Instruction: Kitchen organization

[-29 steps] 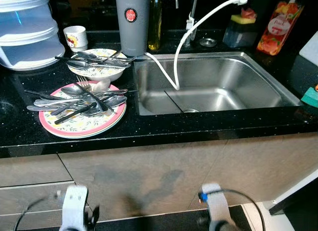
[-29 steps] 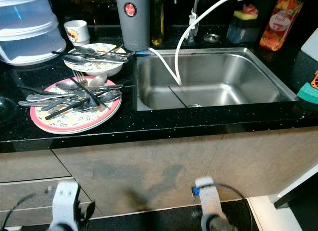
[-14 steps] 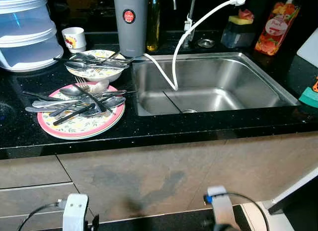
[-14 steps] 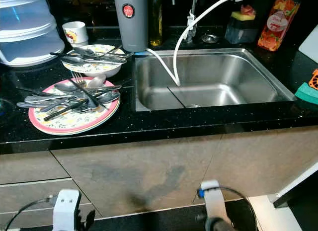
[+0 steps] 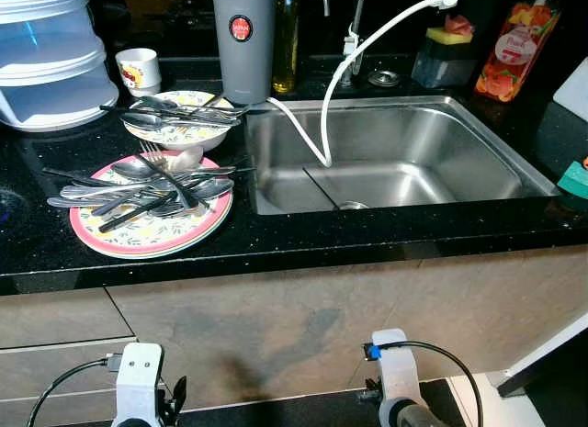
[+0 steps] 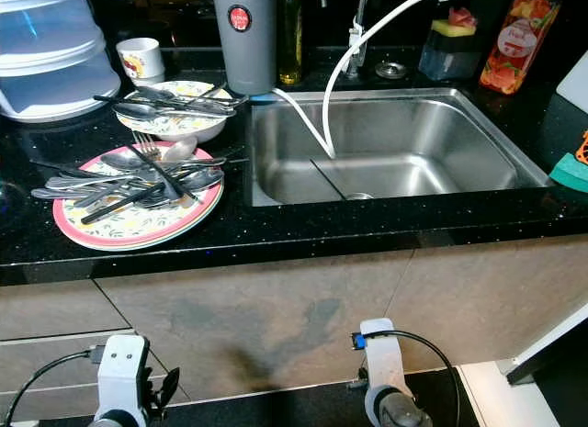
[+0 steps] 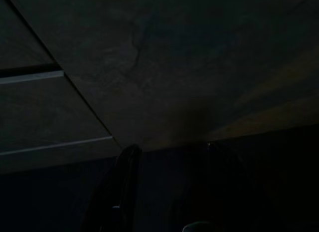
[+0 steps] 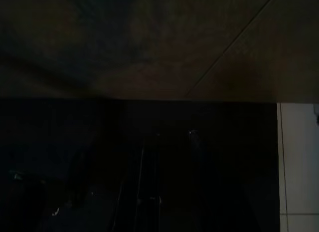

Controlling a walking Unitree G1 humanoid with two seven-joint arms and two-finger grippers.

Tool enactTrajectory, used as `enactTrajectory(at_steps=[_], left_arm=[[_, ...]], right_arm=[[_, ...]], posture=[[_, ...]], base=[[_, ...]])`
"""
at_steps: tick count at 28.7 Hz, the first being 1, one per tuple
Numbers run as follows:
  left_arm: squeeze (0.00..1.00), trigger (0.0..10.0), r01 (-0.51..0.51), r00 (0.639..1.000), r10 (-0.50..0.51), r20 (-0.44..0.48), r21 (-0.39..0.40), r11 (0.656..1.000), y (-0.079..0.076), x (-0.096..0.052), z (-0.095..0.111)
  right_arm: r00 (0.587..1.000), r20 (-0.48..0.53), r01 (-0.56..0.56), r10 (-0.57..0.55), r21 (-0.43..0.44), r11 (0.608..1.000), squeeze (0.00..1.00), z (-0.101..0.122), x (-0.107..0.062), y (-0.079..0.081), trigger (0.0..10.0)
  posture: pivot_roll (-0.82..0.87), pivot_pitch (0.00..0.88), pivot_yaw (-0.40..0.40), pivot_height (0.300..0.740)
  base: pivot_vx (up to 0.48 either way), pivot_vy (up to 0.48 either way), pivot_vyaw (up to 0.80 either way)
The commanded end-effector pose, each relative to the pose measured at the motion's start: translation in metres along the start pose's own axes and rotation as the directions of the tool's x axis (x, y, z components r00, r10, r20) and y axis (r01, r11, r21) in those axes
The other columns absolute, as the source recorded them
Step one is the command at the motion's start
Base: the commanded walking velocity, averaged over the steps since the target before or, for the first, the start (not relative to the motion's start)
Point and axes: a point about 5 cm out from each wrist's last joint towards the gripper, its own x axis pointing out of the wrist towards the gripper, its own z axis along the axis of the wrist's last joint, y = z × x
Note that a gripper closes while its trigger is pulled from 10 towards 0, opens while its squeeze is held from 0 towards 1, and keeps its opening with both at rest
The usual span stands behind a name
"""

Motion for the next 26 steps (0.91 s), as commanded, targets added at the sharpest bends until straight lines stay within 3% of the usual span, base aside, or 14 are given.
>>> enactTrajectory(at_steps=[1,7,10,11,14,17,21,24,26], left_arm=[[0.00,10.0,0.002,1.000,-0.002,-0.010,-0.019,1.000,-0.001,-0.003,-0.004],[0.00,10.0,0.011,1.000,-0.011,0.013,-0.007,1.000,-0.004,-0.005,0.003],[0.00,10.0,0.022,0.998,-0.022,0.053,0.009,1.000,-0.006,-0.016,0.013],[0.00,10.0,0.031,0.997,-0.034,0.075,0.040,0.999,-0.007,-0.023,0.020],[0.00,10.0,0.039,0.995,-0.043,0.095,0.051,0.998,-0.008,-0.028,0.026],[0.00,10.0,0.093,0.982,-0.102,0.161,0.063,0.994,-0.015,-0.047,0.046],[0.00,10.0,0.186,0.956,-0.206,0.210,0.112,0.976,-0.023,-0.065,0.062],[0.00,10.0,0.216,0.949,-0.235,0.211,0.110,0.970,-0.025,-0.069,0.065],[0.00,10.0,0.297,0.929,-0.314,0.194,0.112,0.948,-0.027,-0.080,0.071]], right_arm=[[1.000,-0.010,0.012,-0.011,0.018,1.000,0.00,-0.005,-0.002,-0.001,10.0],[1.000,0.000,-0.004,0.004,0.002,1.000,0.00,-0.003,-0.004,-0.003,10.0],[0.996,0.033,-0.084,0.083,0.015,0.996,0.00,0.011,-0.013,-0.005,10.0],[0.985,0.064,-0.163,0.161,0.030,0.986,0.00,0.024,-0.020,-0.006,10.0],[0.969,0.085,-0.236,0.233,0.025,0.972,0.00,0.034,-0.026,-0.004,10.0],[0.892,0.122,-0.433,0.435,-0.043,0.900,0.00,0.058,-0.046,0.002,10.0],[0.787,0.137,-0.590,0.601,-0.115,0.799,0.00,0.077,-0.065,0.007,10.0],[0.760,0.134,-0.624,0.636,-0.126,0.771,0.00,0.081,-0.069,0.009,10.0],[0.679,0.113,-0.709,0.725,-0.154,0.688,0.00,0.088,-0.081,0.014,10.0]], posture=[[-0.01,0.173,0.000,0.740],[-0.01,0.174,0.000,0.740],[-0.01,0.169,0.001,0.740],[-0.01,0.174,0.003,0.740],[-0.01,0.177,0.005,0.740],[-0.02,0.172,0.008,0.740],[-0.01,0.173,0.007,0.740],[-0.01,0.173,0.007,0.740],[0.00,0.175,0.001,0.740]], base=[[0.000,0.000,0.00],[0.000,0.000,0.00],[0.000,0.000,0.00],[0.000,0.000,0.00],[0.000,0.000,0.00],[0.000,0.000,0.00],[0.000,0.000,0.00],[0.000,0.000,0.00],[0.000,0.000,0.00]])
